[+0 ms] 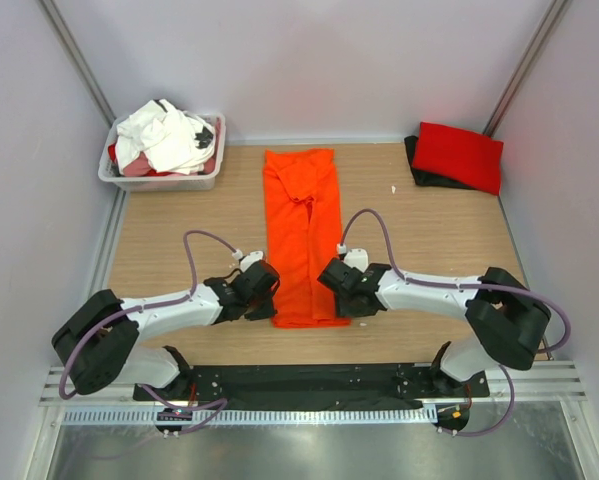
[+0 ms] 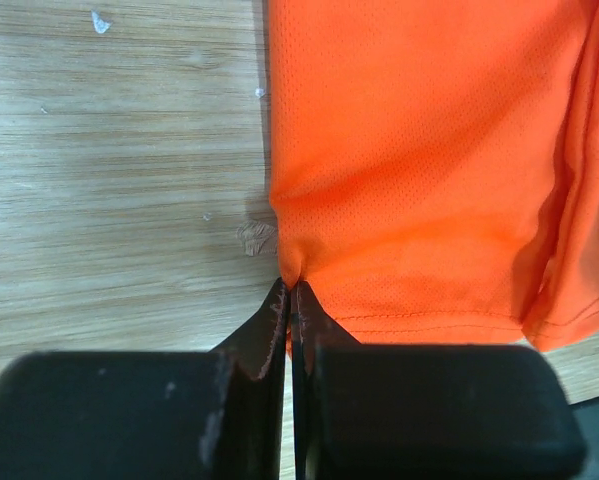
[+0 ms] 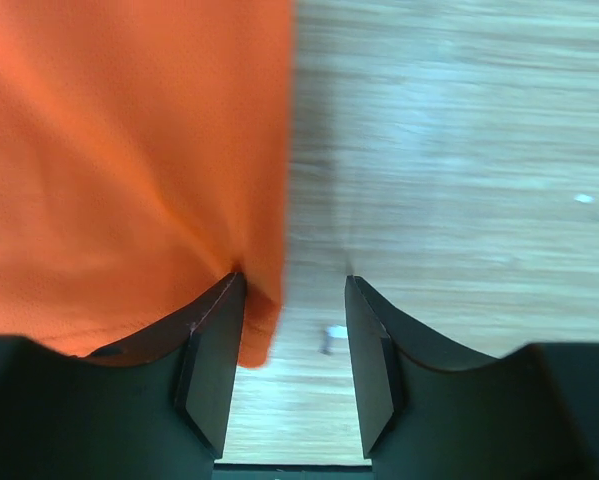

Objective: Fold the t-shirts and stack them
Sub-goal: Fold the tshirt

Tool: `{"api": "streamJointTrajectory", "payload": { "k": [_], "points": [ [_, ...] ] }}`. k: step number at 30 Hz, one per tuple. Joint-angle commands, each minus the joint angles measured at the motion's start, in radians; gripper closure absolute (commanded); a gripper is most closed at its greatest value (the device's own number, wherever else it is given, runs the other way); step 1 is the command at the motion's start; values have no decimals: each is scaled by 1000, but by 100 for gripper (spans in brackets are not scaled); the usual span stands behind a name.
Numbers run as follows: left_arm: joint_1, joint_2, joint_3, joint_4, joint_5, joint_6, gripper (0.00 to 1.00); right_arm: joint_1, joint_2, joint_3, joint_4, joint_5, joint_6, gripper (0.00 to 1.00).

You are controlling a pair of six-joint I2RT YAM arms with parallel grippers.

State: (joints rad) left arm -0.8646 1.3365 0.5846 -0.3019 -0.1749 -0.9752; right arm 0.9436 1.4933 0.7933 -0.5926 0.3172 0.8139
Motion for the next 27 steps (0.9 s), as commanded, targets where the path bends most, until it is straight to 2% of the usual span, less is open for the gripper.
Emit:
{"api": "streamJointTrajectory", "payload": {
  "k": [1,6,12,13,16,17,20,27],
  "points": [
    [-2,36,-51,-59,-60,6,100,3,-63,-22,-108,97,18,49],
    [-2,33,-51,-59,-61,12,100,3,-149,-22,-187,131,36,48],
    [-4,17,-40,-65,-35,10,99,3,-241,-45,-201,111,57,45],
    [-8,9,-34,-78,-28,6,97,4,-249,-48,-175,99,59,44],
    [-23,-37,-3,-130,-35,-6,74,1,-304,-78,-68,19,56,37],
    [-27,-72,13,-147,-40,-8,61,3,-323,-100,-37,2,63,36],
    [-33,-144,35,-200,-57,-22,47,-2,-363,-140,72,-53,85,36],
    [-34,-267,17,-250,-57,-57,46,-19,-297,-167,165,-92,96,41]
  ]
}}
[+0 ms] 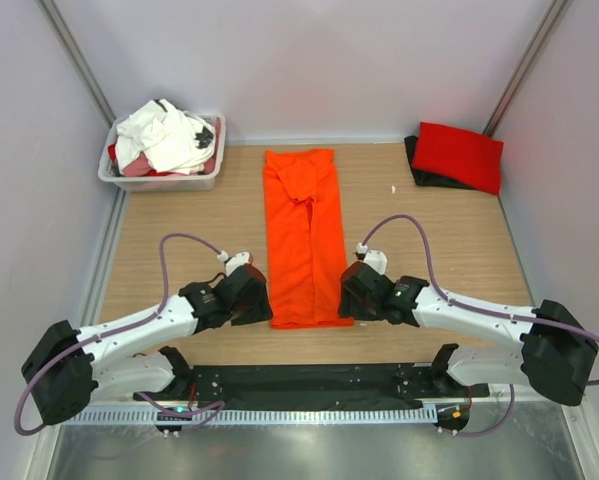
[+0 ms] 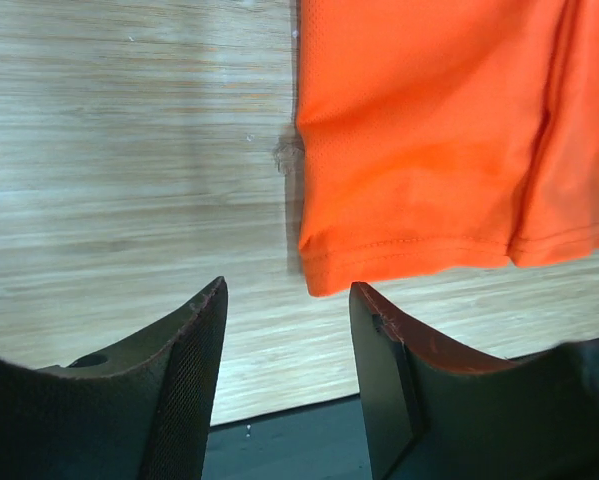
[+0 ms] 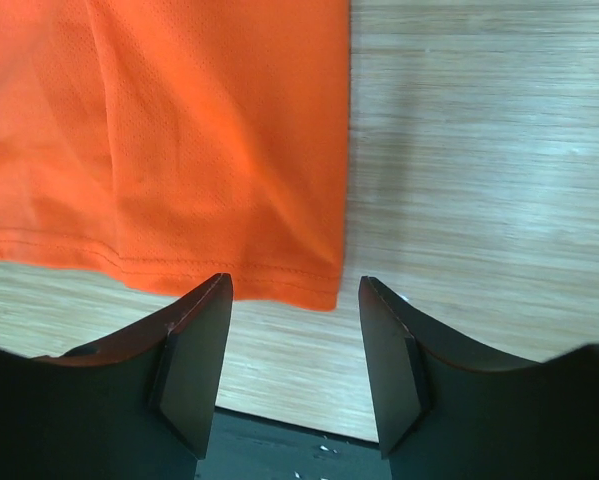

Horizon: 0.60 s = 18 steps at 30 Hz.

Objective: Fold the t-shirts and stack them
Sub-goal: Fold the tshirt

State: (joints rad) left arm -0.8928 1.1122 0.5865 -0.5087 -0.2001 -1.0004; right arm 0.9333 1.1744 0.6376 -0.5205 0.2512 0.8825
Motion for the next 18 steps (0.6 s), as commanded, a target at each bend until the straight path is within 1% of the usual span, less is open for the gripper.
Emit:
{"api": "streamJointTrajectory", "payload": {
  "k": [1,6,11,18],
  "points": [
    [-5,-52,9,-39,-33,-37,46,-14,28,-18,114,-32,30,41],
    [-5,-66,-48,54,11,-43,46,-51,42,-52,146,-62,42,42],
    [-5,-11,-92,154,48,-56,46,-88,53,-87,189,-116,41,43],
    [-6,43,-139,263,97,-93,48,-90,67,-121,208,-161,61,44]
  ]
}}
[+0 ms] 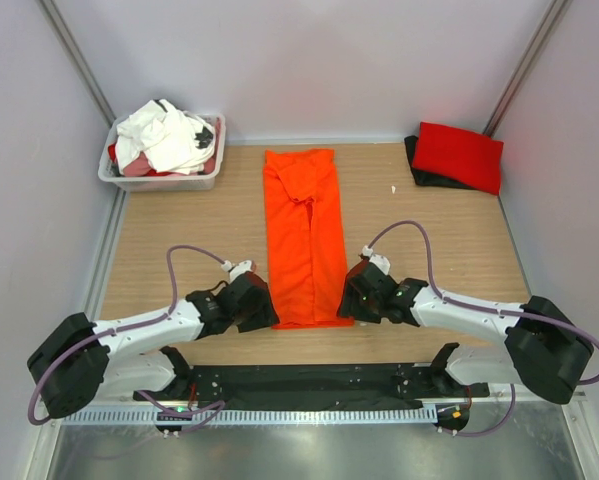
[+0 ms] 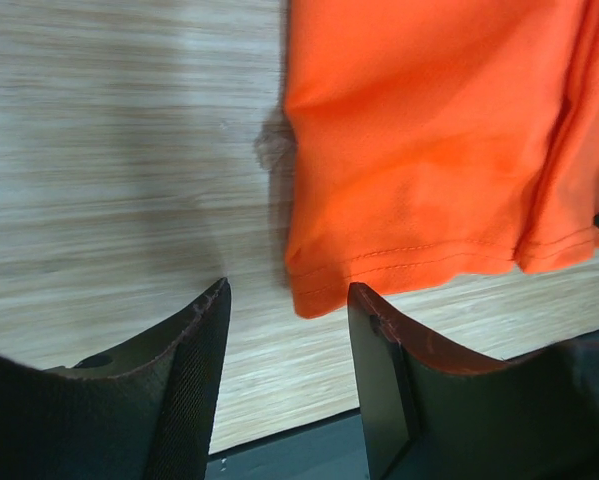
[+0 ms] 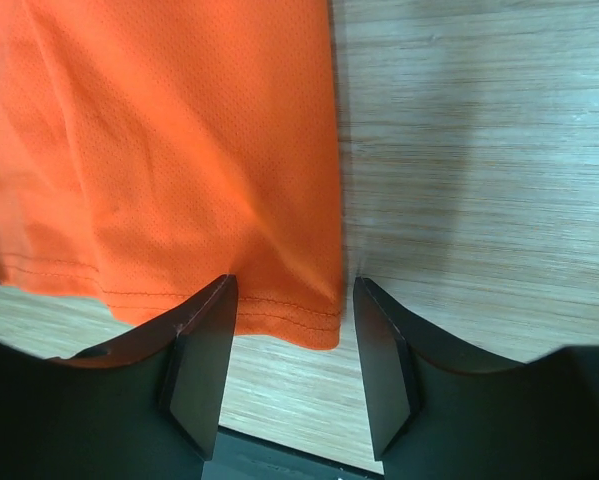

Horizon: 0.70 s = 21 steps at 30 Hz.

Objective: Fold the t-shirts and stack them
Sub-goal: Fold the tshirt

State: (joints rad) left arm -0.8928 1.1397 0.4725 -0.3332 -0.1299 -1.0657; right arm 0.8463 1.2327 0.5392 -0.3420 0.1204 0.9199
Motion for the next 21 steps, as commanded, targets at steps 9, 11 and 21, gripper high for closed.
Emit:
{"api": "streamJointTrajectory", "payload": {
  "k": [9,11,21],
  "points": [
    [-6,0,-38,91,26,-31,55,-3,-29,-51,23,-47,42,48],
    [-8,2,-41,91,27,-31,56,-3,-35,-58,21,-50,48,49],
    [-14,15,-43,98,21,-31,56,-3,-61,-76,14,-62,51,51]
  ]
}}
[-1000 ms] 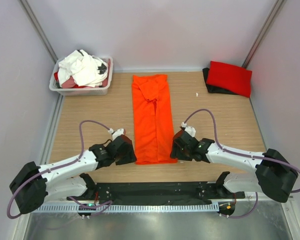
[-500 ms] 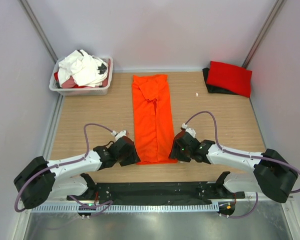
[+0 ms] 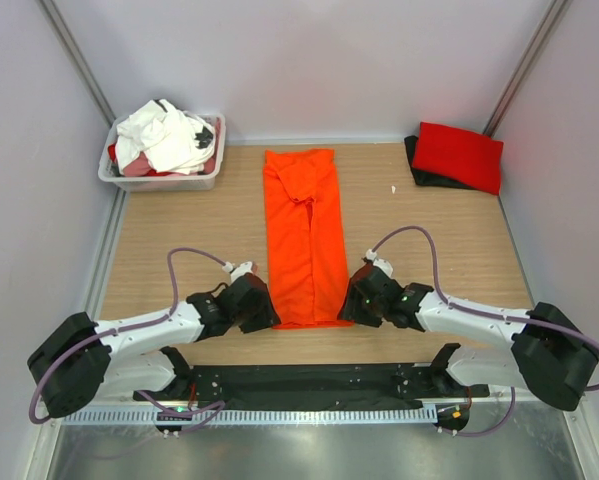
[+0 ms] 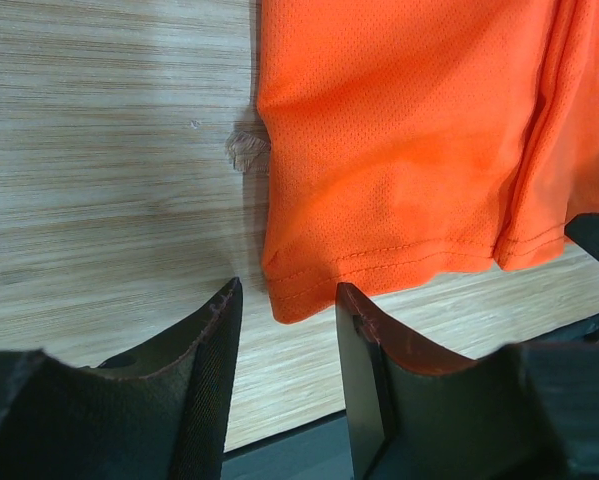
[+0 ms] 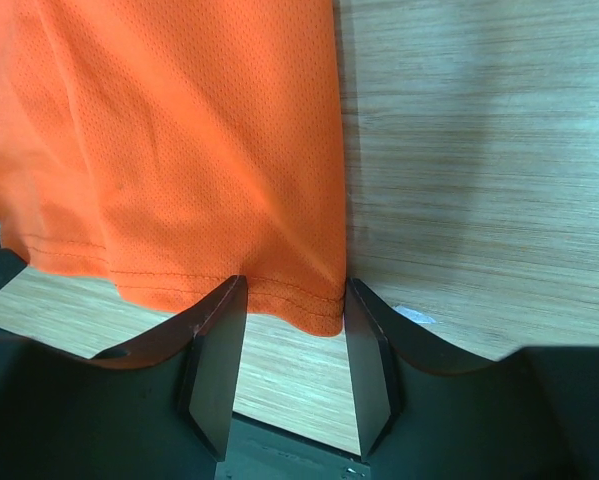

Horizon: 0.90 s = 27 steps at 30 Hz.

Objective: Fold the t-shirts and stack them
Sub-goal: Fold the tshirt

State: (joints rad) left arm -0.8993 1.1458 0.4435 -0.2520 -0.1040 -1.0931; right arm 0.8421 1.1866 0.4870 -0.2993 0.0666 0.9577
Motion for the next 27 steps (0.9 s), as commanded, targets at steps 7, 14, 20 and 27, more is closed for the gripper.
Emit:
{"api": "streamJointTrajectory", "payload": {
  "k": [7,14,20,27],
  "points": [
    [-9,37,-8,39,-5,-4,68,2,-33,-27,-32,-14,19,52],
    [-9,35,-6,42,-3,-2,73,2,-71,-24,-64,-7,38,52],
    [-10,46,-8,48,-10,-1,82,2,-65,-37,-55,2,39,58],
    [-12,48,-8,51,-6,-1,82,2,-31,-36,-18,7,36,58]
  ]
}}
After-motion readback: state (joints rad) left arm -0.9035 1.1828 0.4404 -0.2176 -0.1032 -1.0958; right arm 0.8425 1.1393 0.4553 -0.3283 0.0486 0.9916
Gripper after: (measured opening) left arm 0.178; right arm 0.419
